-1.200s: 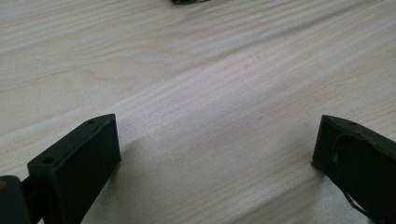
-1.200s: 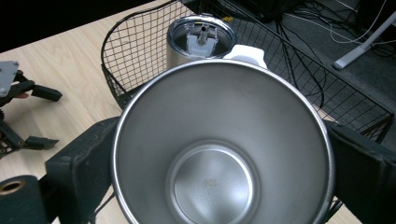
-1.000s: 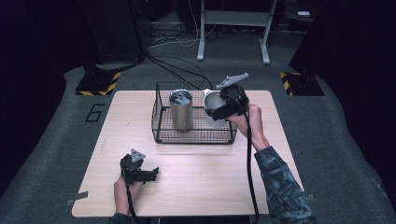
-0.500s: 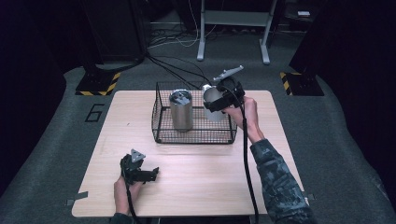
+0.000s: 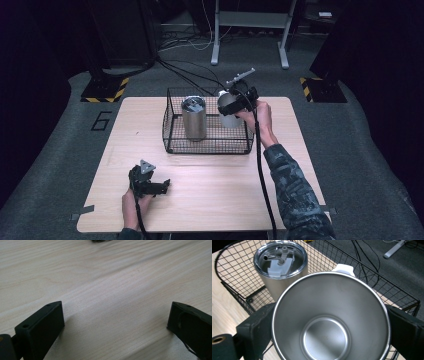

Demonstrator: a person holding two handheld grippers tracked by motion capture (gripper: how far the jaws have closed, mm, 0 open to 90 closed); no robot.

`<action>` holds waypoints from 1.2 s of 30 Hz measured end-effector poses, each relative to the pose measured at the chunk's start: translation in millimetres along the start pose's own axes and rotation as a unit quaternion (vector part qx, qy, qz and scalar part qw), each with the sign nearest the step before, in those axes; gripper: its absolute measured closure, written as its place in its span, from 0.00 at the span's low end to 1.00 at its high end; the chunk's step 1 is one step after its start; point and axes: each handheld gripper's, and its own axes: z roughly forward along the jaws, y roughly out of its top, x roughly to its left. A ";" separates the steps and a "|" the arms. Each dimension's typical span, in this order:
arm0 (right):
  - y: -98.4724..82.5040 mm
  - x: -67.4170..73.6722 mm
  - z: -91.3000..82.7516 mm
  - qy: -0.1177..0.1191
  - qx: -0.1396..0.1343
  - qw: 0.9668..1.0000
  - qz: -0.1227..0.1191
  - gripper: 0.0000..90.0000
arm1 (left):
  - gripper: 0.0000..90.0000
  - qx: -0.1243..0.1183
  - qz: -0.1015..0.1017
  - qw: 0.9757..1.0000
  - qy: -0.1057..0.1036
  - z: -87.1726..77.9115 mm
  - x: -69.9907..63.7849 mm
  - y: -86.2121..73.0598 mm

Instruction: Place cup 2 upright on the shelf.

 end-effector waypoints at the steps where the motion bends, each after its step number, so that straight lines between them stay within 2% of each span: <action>1: 0.0 0.0 0.0 0.000 0.000 1.000 0.000 0.06 | 0.00 0.000 0.000 1.000 0.000 0.0 0.0 0.0; 8: -1.1 -4.7 15.6 -0.003 0.020 1.000 0.016 0.06 | 0.00 0.002 0.002 1.000 0.000 -0.3 0.3 0.2; 17: -3.0 -8.0 31.2 -0.002 0.038 0.999 0.021 0.06 | 0.00 0.001 0.004 1.000 0.002 -0.1 0.5 0.3; 23: -2.7 -6.0 39.6 -0.002 0.047 0.999 0.022 0.06 | 0.00 0.001 0.003 1.000 0.002 -0.1 0.4 0.2; 25: -2.4 -4.1 42.4 -0.004 0.051 0.998 0.030 0.06 | 0.00 0.001 0.003 1.000 0.002 -0.1 0.4 0.2; 26: -2.5 -5.2 43.7 -0.002 0.052 0.998 0.021 0.06 | 0.00 -0.002 0.003 1.000 0.004 0.4 0.2 0.0; 27: -2.5 -3.9 45.5 -0.003 0.053 0.998 0.029 0.06 | 0.00 -0.003 0.003 1.000 0.004 0.4 0.2 0.0; 29: -2.9 -4.2 48.3 -0.002 0.056 0.998 0.024 0.06 | 0.00 -0.003 0.003 1.000 0.004 0.4 0.2 0.0; 30: -3.1 -3.2 49.8 -0.002 0.058 0.998 0.032 0.06 | 0.00 -0.002 0.003 1.000 0.004 0.4 0.2 0.0; 35: -4.8 -1.7 56.0 -0.005 0.060 0.998 0.019 0.06 | 0.00 -0.006 -0.001 1.000 0.004 0.8 -0.2 -0.1; 36: -5.6 -0.3 57.4 -0.005 0.060 0.998 0.028 0.06 | 0.00 -0.006 -0.001 1.000 0.004 0.8 -0.3 -0.1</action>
